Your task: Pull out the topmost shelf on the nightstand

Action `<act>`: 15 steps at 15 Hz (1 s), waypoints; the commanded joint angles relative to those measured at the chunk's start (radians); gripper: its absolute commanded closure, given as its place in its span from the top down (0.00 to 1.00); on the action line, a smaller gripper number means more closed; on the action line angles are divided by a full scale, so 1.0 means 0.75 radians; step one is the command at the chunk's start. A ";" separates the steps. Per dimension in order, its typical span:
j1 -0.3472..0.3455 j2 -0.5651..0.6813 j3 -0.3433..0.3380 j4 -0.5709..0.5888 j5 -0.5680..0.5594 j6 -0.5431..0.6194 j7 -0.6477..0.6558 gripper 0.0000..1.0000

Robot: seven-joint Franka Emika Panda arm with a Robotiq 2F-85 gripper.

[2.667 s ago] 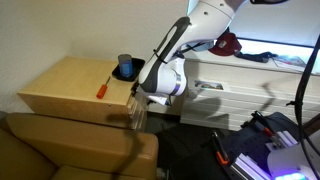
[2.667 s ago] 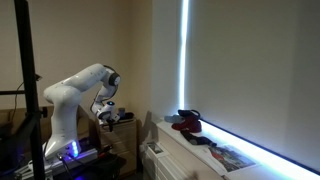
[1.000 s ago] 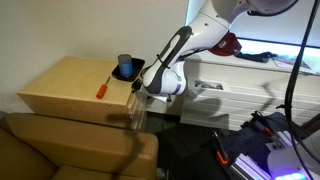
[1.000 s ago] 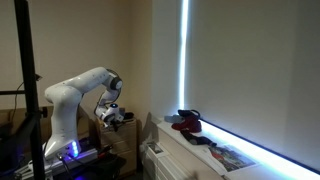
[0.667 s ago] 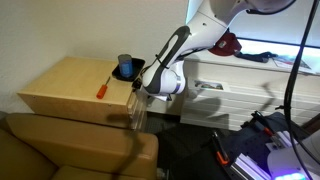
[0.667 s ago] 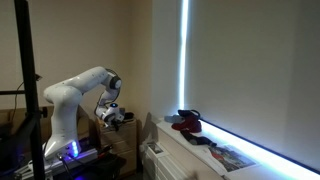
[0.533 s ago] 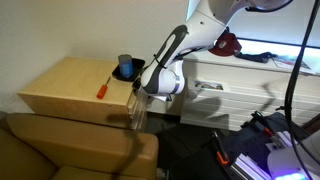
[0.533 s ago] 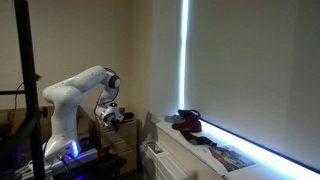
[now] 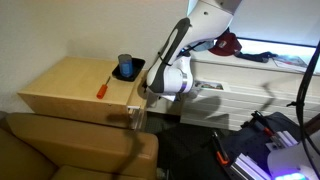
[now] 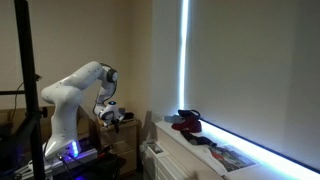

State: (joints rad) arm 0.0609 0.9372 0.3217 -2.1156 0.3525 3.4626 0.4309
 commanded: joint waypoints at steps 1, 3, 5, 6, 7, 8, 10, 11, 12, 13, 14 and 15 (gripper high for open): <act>0.035 -0.017 -0.145 -0.161 0.077 -0.003 0.003 1.00; 0.039 -0.088 -0.197 -0.259 0.107 -0.004 0.004 1.00; 0.040 -0.149 -0.255 -0.357 0.135 -0.004 0.005 1.00; 0.041 -0.169 -0.287 -0.399 0.146 -0.005 0.003 1.00; 0.055 -0.186 -0.322 -0.440 0.162 -0.005 0.005 1.00; 0.076 -0.203 -0.361 -0.473 0.183 -0.013 0.007 1.00; 0.133 -0.229 -0.443 -0.524 0.236 -0.036 0.011 1.00; 0.175 -0.224 -0.485 -0.537 0.272 -0.045 0.017 1.00; 0.214 -0.212 -0.521 -0.551 0.307 -0.047 0.023 1.00; 0.252 -0.214 -0.551 -0.563 0.345 -0.064 0.025 1.00; 0.289 -0.212 -0.575 -0.568 0.388 -0.083 0.023 1.00; 0.326 -0.217 -0.598 -0.573 0.434 -0.108 0.020 1.00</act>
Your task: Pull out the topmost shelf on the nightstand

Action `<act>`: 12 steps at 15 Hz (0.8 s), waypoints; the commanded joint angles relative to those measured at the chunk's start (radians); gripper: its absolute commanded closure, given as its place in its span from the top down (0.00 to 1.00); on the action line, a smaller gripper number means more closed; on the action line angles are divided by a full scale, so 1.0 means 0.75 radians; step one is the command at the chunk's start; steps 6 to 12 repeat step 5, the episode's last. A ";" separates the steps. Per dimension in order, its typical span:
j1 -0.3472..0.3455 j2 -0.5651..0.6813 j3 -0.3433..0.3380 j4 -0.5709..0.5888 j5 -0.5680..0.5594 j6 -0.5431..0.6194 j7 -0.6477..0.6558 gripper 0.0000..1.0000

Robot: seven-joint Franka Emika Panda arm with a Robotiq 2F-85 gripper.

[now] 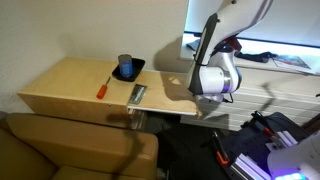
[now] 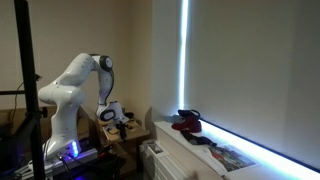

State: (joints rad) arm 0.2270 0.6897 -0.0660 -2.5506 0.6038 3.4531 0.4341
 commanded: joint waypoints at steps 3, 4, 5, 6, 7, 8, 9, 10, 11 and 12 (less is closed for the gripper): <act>0.014 0.003 0.032 0.012 0.098 -0.205 0.026 1.00; 0.089 -0.013 -0.047 -0.005 0.124 -0.065 0.012 1.00; 0.072 -0.025 -0.034 -0.005 0.120 -0.089 0.021 1.00; 0.072 -0.025 -0.034 -0.005 0.120 -0.089 0.021 1.00; 0.072 -0.025 -0.034 -0.005 0.120 -0.089 0.021 1.00; 0.072 -0.025 -0.034 -0.005 0.120 -0.089 0.021 1.00; 0.072 -0.025 -0.034 -0.005 0.120 -0.089 0.021 1.00; 0.072 -0.025 -0.034 -0.005 0.120 -0.089 0.021 1.00; 0.072 -0.025 -0.034 -0.005 0.120 -0.089 0.021 1.00; 0.072 -0.025 -0.034 -0.005 0.120 -0.089 0.021 1.00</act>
